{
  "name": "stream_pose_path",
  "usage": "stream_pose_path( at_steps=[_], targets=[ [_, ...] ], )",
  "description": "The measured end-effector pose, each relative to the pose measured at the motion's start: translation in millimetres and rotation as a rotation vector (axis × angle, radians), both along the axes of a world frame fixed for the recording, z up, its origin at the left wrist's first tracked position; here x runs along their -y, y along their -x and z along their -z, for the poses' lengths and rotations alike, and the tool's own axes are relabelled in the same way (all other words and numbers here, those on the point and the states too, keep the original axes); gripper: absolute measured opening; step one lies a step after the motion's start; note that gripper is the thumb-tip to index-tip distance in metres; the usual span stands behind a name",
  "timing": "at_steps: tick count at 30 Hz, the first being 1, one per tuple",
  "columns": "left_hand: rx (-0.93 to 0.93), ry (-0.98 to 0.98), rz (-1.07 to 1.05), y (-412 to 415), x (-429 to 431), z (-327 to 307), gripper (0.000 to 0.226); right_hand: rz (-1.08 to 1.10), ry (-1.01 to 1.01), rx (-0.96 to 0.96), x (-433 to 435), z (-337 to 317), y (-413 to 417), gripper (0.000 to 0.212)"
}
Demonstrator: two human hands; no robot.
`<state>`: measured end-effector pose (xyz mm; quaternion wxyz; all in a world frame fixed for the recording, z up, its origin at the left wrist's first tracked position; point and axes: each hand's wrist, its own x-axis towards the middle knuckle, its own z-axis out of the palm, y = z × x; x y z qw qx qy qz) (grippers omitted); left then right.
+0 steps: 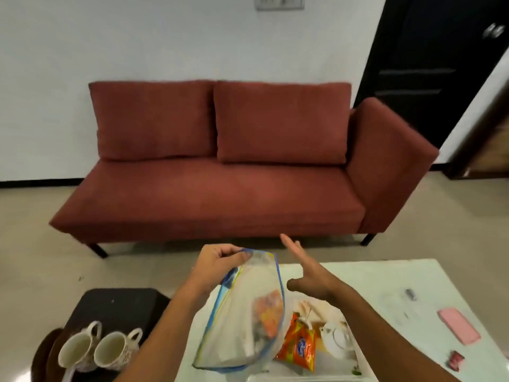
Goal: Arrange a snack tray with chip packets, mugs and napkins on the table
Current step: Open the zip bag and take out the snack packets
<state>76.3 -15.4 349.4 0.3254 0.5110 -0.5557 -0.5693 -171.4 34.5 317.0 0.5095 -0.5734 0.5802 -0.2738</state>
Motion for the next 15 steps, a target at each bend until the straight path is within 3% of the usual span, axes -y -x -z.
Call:
stream_pose_path(
  at_steps=[2, 4, 7, 9, 13, 15],
  targets=[
    [-0.030, -0.018, 0.094, 6, 12, -50, 0.005, -0.151, 0.044, 0.070, 1, -59, 6, 0.106],
    [-0.093, -0.032, 0.159, 10, 22, -104, 0.015, -0.224, 0.087, 0.121, -2, -108, 10, 0.087],
    [-0.102, -0.002, 0.215, 11, 30, -181, 0.008, -0.167, 0.148, 0.206, -13, -160, 12, 0.040],
    [-0.058, 0.026, 0.254, 10, 33, -224, 0.020, -0.047, 0.271, 0.225, -20, -185, 10, 0.023],
    [0.076, 0.132, 0.301, 10, 43, -294, 0.061, 0.151, 0.462, 0.284, -19, -231, 4, 0.018],
    [0.042, 0.116, 0.333, 0, 50, -319, 0.085, 0.216, 0.539, 0.307, -17, -253, 6, 0.022]
  ],
)
